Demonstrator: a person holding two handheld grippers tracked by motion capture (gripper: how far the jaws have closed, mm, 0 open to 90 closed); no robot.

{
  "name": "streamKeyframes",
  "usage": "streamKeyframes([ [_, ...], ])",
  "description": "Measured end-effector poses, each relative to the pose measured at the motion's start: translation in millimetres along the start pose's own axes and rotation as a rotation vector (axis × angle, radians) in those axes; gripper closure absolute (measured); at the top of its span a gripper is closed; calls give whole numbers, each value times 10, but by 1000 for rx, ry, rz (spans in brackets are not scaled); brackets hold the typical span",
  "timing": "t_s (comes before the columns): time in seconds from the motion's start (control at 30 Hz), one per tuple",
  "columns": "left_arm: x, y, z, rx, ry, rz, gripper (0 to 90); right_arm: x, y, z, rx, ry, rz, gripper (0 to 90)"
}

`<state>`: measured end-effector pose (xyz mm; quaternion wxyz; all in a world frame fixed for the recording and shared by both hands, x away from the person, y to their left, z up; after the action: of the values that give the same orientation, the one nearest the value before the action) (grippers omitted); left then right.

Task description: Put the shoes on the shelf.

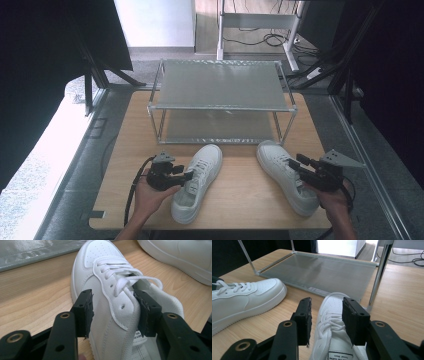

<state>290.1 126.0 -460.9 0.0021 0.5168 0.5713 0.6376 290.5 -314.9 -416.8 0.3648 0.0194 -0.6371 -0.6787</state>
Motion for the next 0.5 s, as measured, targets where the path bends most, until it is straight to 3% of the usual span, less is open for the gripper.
streamKeyframes([
  [0.17, -65, -25, -53, -33, 34, 53, 554, -2, -11, -5, -3, -1, 4, 597],
  [0.3, -131, -66, -4, -7, 40, 61, 568, -2, -21, -15, -6, -1, 6, 597],
  [0.5, -179, -51, 11, -2, 66, 77, 596, -8, -36, -36, -1, -22, 16, 596],
])
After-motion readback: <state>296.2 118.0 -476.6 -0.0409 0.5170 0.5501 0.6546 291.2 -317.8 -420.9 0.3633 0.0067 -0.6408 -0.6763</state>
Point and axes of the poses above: each handheld gripper's, and its own axes: x roughly backward along the jaws, y roughly out of its top, z roughly to its left, the point moved 2 cm from there along -x, roughly forward along the jaws, and after that the axes turned 6 degrees about -x, right-handed, at the moved point
